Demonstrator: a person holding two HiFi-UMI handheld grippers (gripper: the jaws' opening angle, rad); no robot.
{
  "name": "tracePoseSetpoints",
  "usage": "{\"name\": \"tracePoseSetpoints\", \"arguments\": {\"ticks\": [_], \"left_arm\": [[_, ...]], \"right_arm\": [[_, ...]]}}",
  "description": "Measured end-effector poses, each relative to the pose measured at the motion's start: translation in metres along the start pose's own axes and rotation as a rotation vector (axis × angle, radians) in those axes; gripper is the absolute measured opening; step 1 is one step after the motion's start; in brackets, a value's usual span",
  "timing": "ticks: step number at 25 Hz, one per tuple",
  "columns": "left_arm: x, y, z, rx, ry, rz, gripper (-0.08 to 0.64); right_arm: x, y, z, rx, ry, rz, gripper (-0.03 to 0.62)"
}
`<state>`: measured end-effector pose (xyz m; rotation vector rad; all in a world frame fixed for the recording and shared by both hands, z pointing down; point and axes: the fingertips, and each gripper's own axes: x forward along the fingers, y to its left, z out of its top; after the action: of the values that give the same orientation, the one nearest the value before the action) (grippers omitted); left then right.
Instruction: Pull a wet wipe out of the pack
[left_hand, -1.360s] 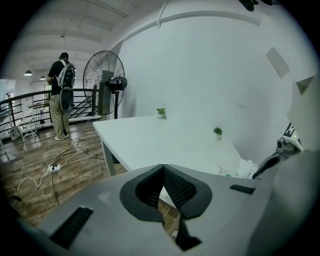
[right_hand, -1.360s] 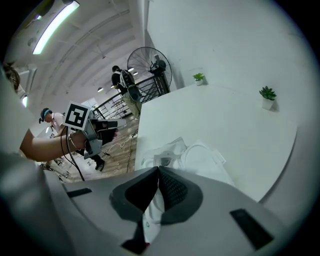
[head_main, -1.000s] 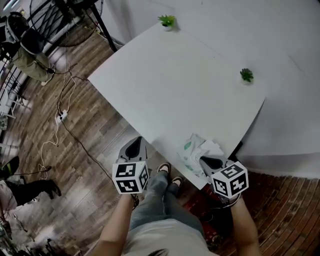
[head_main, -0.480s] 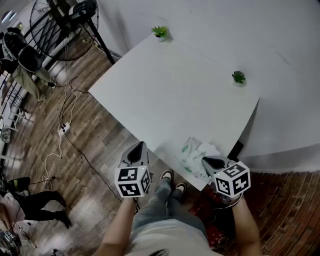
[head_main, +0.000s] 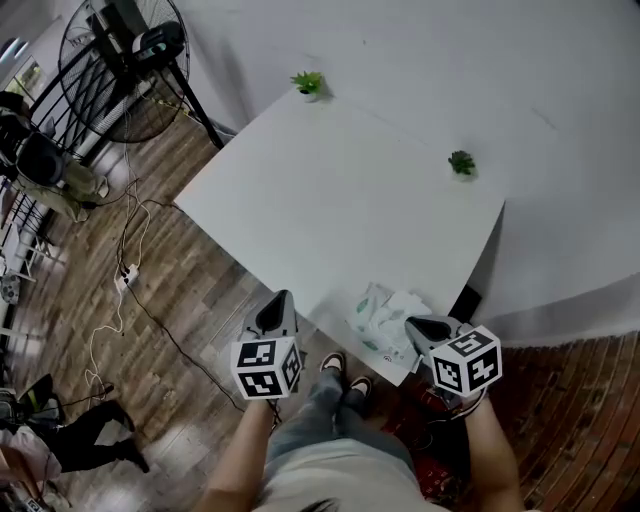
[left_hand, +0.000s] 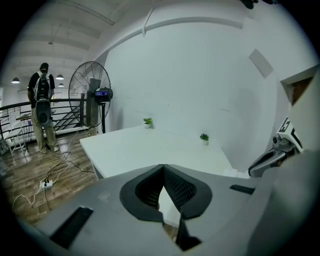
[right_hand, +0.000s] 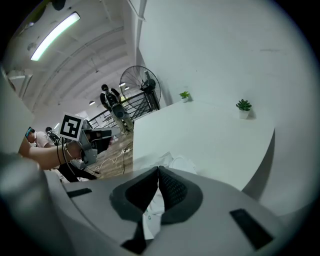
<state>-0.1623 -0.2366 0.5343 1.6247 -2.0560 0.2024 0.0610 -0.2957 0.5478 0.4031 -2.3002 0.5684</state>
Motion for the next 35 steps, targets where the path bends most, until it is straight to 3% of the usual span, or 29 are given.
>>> {"name": "tracePoseSetpoints", "arguments": {"ticks": [35], "left_arm": [[0.01, -0.032, 0.042, 0.002, -0.099, -0.079, 0.002]], "right_arm": [[-0.059, -0.003, 0.053, -0.044, -0.147, -0.081, 0.006]]}}
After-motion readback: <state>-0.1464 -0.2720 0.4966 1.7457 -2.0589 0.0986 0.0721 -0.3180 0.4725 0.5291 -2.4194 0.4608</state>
